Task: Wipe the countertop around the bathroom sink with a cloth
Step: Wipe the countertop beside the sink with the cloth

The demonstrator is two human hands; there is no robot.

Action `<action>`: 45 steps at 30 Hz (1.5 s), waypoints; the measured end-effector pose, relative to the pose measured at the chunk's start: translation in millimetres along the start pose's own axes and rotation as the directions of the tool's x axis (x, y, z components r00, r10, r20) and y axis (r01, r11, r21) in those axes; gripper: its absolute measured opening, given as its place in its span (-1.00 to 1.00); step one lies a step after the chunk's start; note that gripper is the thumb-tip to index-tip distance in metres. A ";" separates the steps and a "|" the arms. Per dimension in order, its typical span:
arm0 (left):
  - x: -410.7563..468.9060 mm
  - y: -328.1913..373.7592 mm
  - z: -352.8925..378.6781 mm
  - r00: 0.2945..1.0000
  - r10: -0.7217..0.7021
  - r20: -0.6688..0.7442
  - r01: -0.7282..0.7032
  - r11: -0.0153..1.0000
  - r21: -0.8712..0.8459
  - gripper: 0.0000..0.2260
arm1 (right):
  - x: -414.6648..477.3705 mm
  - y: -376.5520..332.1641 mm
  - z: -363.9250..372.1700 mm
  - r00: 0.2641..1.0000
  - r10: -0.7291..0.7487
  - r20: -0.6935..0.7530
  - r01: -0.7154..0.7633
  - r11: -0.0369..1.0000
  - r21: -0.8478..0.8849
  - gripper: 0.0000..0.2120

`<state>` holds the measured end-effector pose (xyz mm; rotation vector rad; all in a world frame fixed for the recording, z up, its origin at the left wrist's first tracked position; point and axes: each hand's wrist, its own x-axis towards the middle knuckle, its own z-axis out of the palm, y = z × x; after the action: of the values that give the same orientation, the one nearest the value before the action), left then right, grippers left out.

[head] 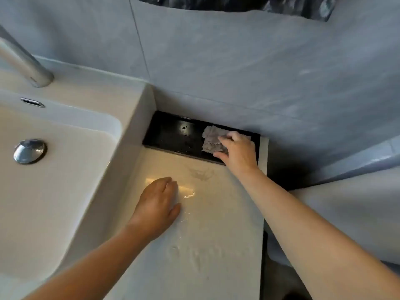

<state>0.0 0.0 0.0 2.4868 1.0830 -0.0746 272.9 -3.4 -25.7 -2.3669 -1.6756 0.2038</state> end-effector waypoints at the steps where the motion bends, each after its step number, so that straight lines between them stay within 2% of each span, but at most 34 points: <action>1: 1.6 -2.6 3.4 0.999 -0.012 0.033 0.011 1.000 0.003 -0.54 | 0.0 1.2 0.5 0.999 -0.005 -0.038 0.005 1.000 0.010 -0.52; 8: 4.9 -9.6 14.0 1.000 0.000 -0.008 0.001 0.993 0.122 -0.45 | 9.2 6.1 8.3 0.958 -0.029 -0.285 0.043 0.998 0.042 -0.80; 15: 1.2 -12.5 19.3 1.000 0.023 0.002 -0.023 0.989 0.146 -0.44 | -44.8 -8.0 -27.6 0.842 0.149 -0.519 -0.019 0.968 0.249 -0.79; 18: 0.7 -12.0 19.6 0.999 0.029 0.019 -0.032 0.987 0.157 -0.41 | -90.9 -1.0 -43.0 0.832 0.219 -0.509 -0.048 0.944 0.327 -0.77; 22: 0.9 -12.7 20.1 0.999 0.028 0.038 -0.035 0.980 0.194 -0.38 | -136.5 11.4 -47.4 0.873 0.256 -0.416 -0.132 0.944 0.303 -0.76; 30: 1.9 -15.1 23.5 0.998 0.027 0.053 -0.038 0.974 0.224 -0.32 | -135.1 19.7 -8.4 0.914 0.326 -0.240 -0.246 0.918 0.311 -0.76; 36: 1.3 -15.2 28.6 0.998 0.025 0.058 -0.039 0.965 0.258 -0.29 | -135.0 21.8 9.8 0.913 0.297 -0.281 -0.246 0.948 0.204 -0.71; 45: 1.3 -17.4 26.3 0.997 0.042 0.070 -0.058 0.966 0.254 -0.30 | -188.8 -13.6 22.7 0.916 0.273 -0.293 -0.195 0.944 0.268 -0.77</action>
<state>-8.3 0.9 -30.4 2.7173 1.0399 -0.2950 191.7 -174.5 -47.9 -2.2686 -1.1484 0.0400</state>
